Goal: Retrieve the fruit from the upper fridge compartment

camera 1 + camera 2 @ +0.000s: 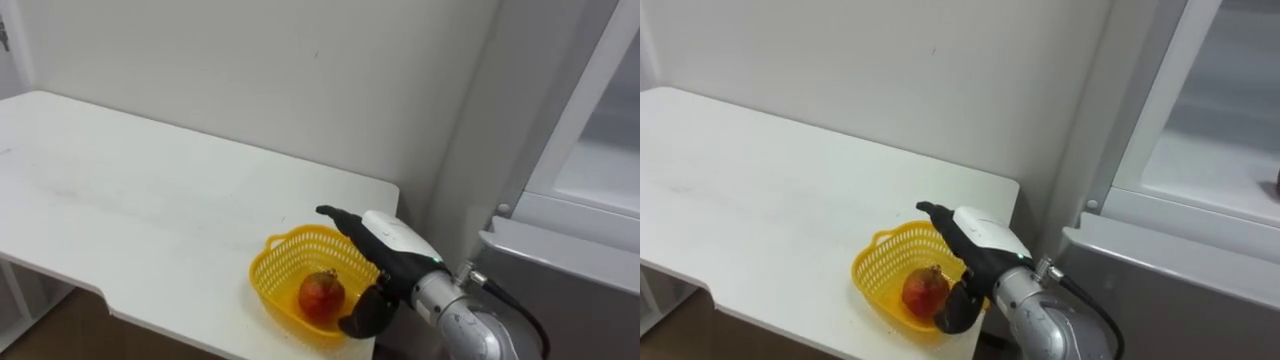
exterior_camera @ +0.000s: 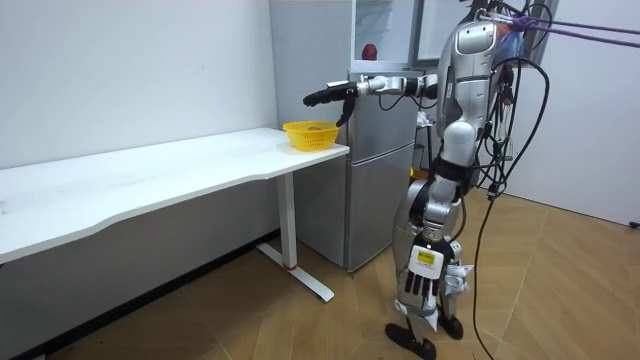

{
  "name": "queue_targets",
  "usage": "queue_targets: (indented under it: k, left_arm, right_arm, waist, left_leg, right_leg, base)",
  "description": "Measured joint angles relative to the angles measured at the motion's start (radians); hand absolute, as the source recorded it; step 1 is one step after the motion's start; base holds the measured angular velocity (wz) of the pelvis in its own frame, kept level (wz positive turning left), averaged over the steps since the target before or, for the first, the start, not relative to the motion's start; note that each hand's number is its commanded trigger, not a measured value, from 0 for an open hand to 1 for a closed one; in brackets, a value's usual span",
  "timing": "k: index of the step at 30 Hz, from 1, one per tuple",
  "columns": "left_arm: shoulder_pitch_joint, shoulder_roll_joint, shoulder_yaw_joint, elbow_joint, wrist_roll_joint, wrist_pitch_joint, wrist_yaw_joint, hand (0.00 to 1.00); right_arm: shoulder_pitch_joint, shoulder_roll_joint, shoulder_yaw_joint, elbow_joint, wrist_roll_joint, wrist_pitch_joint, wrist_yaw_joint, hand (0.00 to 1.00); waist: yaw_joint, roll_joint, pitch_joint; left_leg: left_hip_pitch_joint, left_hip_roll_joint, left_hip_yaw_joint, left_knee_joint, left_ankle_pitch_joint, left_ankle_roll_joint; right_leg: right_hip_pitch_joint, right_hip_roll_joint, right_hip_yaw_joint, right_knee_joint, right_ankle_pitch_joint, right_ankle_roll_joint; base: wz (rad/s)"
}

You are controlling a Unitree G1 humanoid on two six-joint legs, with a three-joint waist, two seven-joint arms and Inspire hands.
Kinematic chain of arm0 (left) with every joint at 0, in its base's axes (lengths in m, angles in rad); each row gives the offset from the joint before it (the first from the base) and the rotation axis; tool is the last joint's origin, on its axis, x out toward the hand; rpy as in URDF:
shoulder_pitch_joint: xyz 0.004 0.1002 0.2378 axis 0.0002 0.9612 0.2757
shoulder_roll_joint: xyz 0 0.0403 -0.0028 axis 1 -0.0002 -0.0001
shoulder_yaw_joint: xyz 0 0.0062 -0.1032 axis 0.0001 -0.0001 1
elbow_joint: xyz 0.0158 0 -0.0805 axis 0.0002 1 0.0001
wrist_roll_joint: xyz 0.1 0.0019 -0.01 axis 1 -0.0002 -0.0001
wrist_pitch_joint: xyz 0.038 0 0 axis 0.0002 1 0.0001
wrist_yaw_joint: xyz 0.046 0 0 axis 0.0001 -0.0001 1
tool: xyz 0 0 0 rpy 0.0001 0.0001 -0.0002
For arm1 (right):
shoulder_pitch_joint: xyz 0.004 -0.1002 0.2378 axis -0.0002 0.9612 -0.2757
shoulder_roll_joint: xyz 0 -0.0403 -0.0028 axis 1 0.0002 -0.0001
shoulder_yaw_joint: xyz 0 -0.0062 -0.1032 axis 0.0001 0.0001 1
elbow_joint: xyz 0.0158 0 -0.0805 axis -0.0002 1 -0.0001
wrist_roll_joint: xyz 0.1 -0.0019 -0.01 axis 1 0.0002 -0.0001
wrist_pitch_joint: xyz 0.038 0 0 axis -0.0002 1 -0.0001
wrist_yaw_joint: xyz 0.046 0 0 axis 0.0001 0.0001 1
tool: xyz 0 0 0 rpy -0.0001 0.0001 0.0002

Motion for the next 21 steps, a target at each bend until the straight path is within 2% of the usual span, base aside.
queue_targets:
  k: [6, 14, 18, 21]
  left_arm:
    - [0.012, 0.000, 0.001, -0.024, 0.005, 0.002, 0.014, 0.00]
    - [0.012, -0.007, 0.000, -0.023, 0.035, -0.002, 0.013, 0.00]
    - [0.012, -0.026, 0.003, -0.017, 0.036, -0.004, 0.020, 0.00]
    - [0.011, -0.025, 0.008, -0.018, 0.037, -0.006, 0.017, 0.00]
  right_arm:
    - [-0.051, 0.000, -0.004, -0.009, 0.021, 0.000, -0.002, 0.00]
    - [-0.052, 0.001, -0.015, -0.154, 0.061, -0.003, -0.029, 0.00]
    - [-0.051, 0.001, -0.026, -0.248, 0.102, -0.004, -0.037, 0.00]
    - [-0.046, 0.001, -0.043, -0.325, 0.106, -0.011, -0.043, 0.00]
  waist:
    - [-0.004, 0.001, -0.0020]
    - [-0.009, 0.012, -0.0004]
    - [-0.018, 0.033, -0.0028]
    - [-0.039, 0.050, -0.0043]
  left_leg:
    - [0.003, 0.000, 0.001, 0.001, 0.001, 0.001]
    - [0.018, -0.001, 0.003, 0.001, 0.000, 0.001]
    - [0.012, 0.001, 0.022, 0.004, 0.001, 0.004]
    - [0.015, 0.001, 0.027, 0.003, 0.002, 0.006]
  right_leg:
    - [0.003, 0.000, 0.000, 0.000, 0.000, 0.000]
    - [0.015, -0.001, 0.003, 0.000, 0.000, 0.000]
    - [0.007, -0.004, 0.006, 0.000, 0.000, 0.000]
    - [0.007, -0.006, 0.009, 0.001, 0.000, 0.000]
  base:
    - [0.00]
    - [-0.02]
    - [-0.10]
    - [-0.05]
